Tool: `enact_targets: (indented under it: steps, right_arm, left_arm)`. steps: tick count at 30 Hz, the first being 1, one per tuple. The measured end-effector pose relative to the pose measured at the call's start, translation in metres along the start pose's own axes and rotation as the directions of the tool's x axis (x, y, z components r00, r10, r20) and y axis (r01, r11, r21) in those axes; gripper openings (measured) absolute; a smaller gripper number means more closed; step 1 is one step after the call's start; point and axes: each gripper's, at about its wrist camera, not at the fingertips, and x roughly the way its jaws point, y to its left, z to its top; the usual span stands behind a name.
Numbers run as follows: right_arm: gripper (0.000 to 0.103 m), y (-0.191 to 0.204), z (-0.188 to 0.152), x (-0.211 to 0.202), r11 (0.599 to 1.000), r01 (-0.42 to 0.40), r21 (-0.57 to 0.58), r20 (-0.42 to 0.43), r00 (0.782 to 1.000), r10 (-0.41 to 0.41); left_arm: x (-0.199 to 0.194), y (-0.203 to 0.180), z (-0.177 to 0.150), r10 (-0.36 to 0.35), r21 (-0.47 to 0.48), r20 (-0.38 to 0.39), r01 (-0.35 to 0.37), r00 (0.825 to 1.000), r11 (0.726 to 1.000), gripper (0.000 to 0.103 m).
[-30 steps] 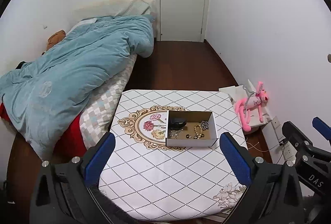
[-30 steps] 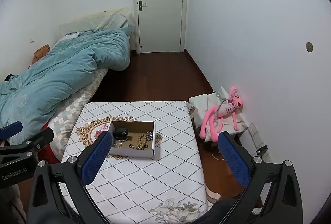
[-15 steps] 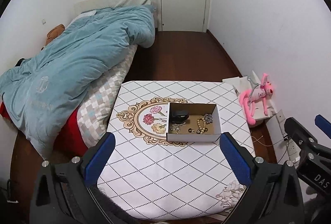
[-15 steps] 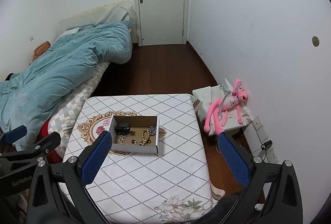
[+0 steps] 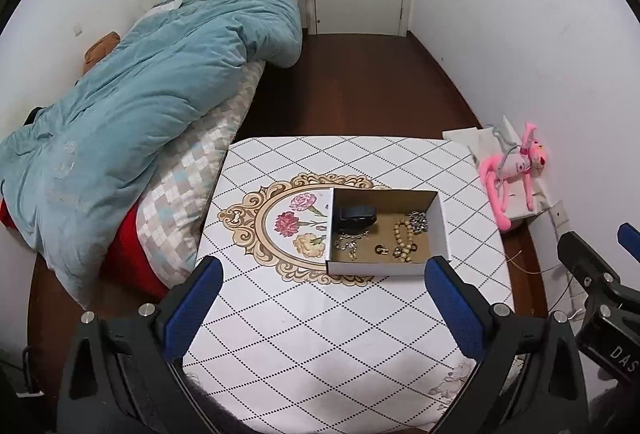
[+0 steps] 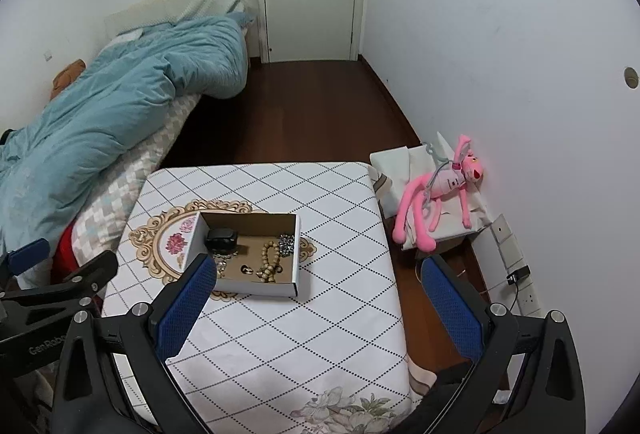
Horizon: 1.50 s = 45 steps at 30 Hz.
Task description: Organize jewelry
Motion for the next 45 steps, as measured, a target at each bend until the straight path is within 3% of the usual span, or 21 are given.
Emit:
enact_targets:
  steps: [14,45]
  right_arm:
    - [0.103,0.005,-0.003,0.048,1.000,-0.005,-0.022,-0.117,0.993,0.002]
    - [0.103,0.008,-0.007,0.053,0.999,0.000,-0.038,-0.129,0.992,-0.004]
  left_arm:
    - [0.031,-0.002,0.000,-0.012,0.001,-0.069,0.012,0.998,1.000,0.103]
    - [0.036,0.001,-0.005,-0.009,0.002,-0.071,0.009,0.997,1.000,0.103]
